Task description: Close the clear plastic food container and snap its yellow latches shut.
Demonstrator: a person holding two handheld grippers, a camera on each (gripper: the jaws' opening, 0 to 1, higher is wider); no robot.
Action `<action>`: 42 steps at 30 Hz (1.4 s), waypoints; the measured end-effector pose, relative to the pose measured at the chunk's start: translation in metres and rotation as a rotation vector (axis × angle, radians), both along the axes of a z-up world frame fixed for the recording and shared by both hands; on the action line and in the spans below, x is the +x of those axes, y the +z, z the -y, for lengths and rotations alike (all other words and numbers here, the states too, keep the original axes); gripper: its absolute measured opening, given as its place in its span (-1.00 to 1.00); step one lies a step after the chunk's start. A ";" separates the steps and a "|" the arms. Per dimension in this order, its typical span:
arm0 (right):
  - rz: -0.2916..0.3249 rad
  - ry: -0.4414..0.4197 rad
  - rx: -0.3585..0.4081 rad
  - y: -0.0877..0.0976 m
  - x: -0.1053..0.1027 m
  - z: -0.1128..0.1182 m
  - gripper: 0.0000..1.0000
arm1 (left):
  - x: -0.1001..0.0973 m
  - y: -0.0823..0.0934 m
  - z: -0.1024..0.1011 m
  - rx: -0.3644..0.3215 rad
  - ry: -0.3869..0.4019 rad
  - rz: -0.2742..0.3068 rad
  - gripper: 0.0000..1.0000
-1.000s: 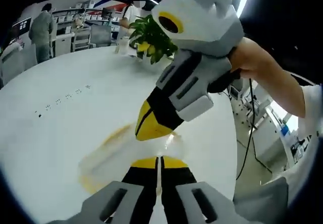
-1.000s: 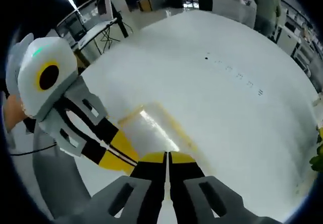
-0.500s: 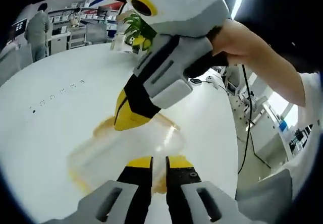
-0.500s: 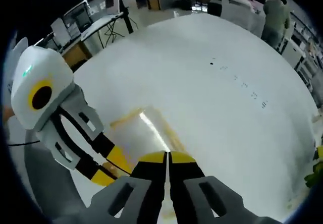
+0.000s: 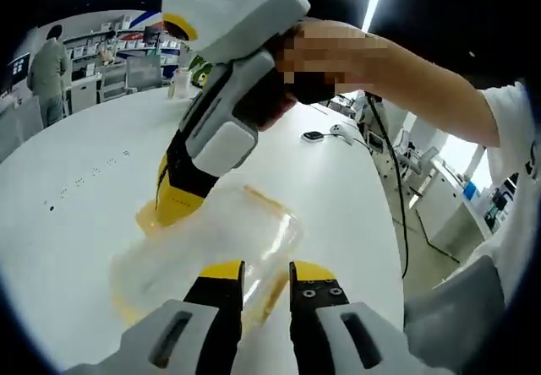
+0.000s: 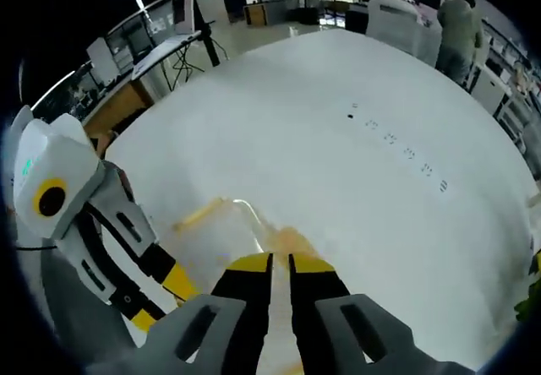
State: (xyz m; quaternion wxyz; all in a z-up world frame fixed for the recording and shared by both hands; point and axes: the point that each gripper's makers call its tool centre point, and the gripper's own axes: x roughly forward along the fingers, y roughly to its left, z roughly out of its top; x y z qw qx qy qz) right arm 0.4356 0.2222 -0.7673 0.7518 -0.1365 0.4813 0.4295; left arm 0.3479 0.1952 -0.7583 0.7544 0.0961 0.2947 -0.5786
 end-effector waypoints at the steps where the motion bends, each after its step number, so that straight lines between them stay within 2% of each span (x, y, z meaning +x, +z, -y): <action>1: -0.032 0.037 -0.002 -0.003 -0.006 -0.001 -0.48 | -0.001 0.000 0.000 0.001 -0.013 0.012 -0.65; 3: -0.055 0.093 -0.042 -0.009 -0.010 0.001 -0.19 | -0.002 -0.001 0.000 0.006 -0.031 0.042 -0.63; 4: -0.050 0.139 -0.086 -0.014 -0.013 0.008 -0.13 | -0.003 -0.001 -0.001 0.006 -0.034 0.049 -0.63; 5: -0.035 0.181 -0.104 -0.015 -0.012 0.010 -0.13 | -0.003 -0.001 -0.001 0.010 -0.044 0.057 -0.62; 6: -0.046 0.146 -0.053 -0.011 -0.011 0.002 -0.18 | -0.003 0.000 0.000 0.003 -0.059 0.078 -0.62; 7: -0.048 0.144 -0.053 -0.012 -0.011 0.002 -0.30 | -0.004 0.000 -0.001 0.007 -0.067 0.078 -0.61; 10: -0.070 0.198 -0.088 -0.011 -0.012 0.010 -0.38 | -0.011 -0.001 -0.001 0.031 -0.158 0.131 -0.50; 12: -0.088 0.246 -0.139 -0.011 -0.014 0.018 -0.37 | -0.011 -0.003 -0.002 0.077 -0.220 0.219 -0.46; 14: -0.077 0.310 -0.167 -0.009 -0.011 0.020 -0.37 | -0.011 -0.005 -0.003 0.121 -0.264 0.285 -0.45; 18: -0.105 0.424 -0.189 -0.008 -0.015 0.016 -0.33 | -0.009 -0.007 -0.001 0.154 -0.291 0.322 -0.44; 20: -0.113 0.472 -0.177 -0.008 -0.022 0.008 -0.29 | -0.009 -0.008 0.000 0.171 -0.336 0.362 -0.40; 21: -0.101 0.525 -0.194 -0.011 -0.023 0.007 -0.23 | -0.010 -0.009 0.000 0.178 -0.359 0.371 -0.36; 23: -0.106 0.573 -0.245 -0.017 -0.024 0.010 -0.18 | -0.007 -0.011 -0.001 0.217 -0.398 0.417 -0.35; 24: -0.119 0.544 -0.232 -0.014 -0.018 0.006 -0.18 | -0.007 -0.012 -0.003 0.233 -0.394 0.415 -0.36; 25: -0.124 0.547 -0.247 -0.014 -0.016 0.007 -0.18 | -0.002 -0.011 -0.002 0.245 -0.400 0.456 -0.42; 28: -0.131 0.563 -0.272 -0.014 -0.019 0.010 -0.19 | 0.007 -0.010 0.000 0.278 -0.393 0.512 -0.57; 29: -0.132 0.567 -0.280 -0.014 -0.019 0.011 -0.19 | 0.003 -0.011 0.001 0.270 -0.394 0.482 -0.57; 30: -0.135 0.573 -0.291 -0.014 -0.020 0.010 -0.19 | 0.004 -0.011 0.000 0.274 -0.397 0.486 -0.57; 34: -0.146 0.577 -0.321 -0.013 -0.022 0.013 -0.20 | 0.004 -0.014 0.001 0.340 -0.448 0.580 -0.54; 39: -0.161 0.580 -0.354 -0.014 -0.023 0.012 -0.20 | 0.005 -0.015 0.001 0.367 -0.445 0.580 -0.54; 42: -0.167 0.584 -0.353 -0.014 -0.020 0.012 -0.20 | 0.004 -0.016 0.001 0.407 -0.455 0.608 -0.54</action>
